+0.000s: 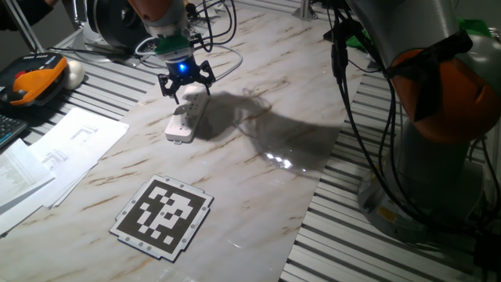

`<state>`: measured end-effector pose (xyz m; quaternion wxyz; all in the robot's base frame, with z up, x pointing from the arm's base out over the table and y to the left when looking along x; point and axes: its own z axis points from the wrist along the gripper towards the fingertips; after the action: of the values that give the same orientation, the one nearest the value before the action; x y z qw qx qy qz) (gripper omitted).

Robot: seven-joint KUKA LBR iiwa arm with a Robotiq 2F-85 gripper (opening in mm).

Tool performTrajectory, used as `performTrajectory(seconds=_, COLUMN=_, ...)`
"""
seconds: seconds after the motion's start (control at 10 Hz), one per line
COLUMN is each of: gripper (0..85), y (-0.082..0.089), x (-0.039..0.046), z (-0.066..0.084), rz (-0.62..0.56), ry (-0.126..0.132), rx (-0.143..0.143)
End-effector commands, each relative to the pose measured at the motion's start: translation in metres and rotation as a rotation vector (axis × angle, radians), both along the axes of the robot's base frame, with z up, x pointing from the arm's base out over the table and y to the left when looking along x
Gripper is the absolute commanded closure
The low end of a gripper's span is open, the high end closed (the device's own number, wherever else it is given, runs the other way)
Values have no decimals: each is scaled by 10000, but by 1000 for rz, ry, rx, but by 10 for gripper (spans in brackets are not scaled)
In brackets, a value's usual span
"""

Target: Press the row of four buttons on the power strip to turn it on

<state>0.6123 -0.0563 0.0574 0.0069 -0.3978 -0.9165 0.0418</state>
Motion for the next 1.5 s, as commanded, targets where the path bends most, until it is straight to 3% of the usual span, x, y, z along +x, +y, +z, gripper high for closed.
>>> performTrajectory(seconds=0.0, gripper=0, y=-34, x=6, z=-29, rz=6, ry=0, rx=2)
performTrajectory(seconds=1.0, gripper=0, y=-105, x=-32, z=-174, rz=20, ry=-2, rx=32)
performTrajectory(seconds=1.4, gripper=0, y=-80, x=-83, z=-311, rz=41, ry=-33, rx=20)
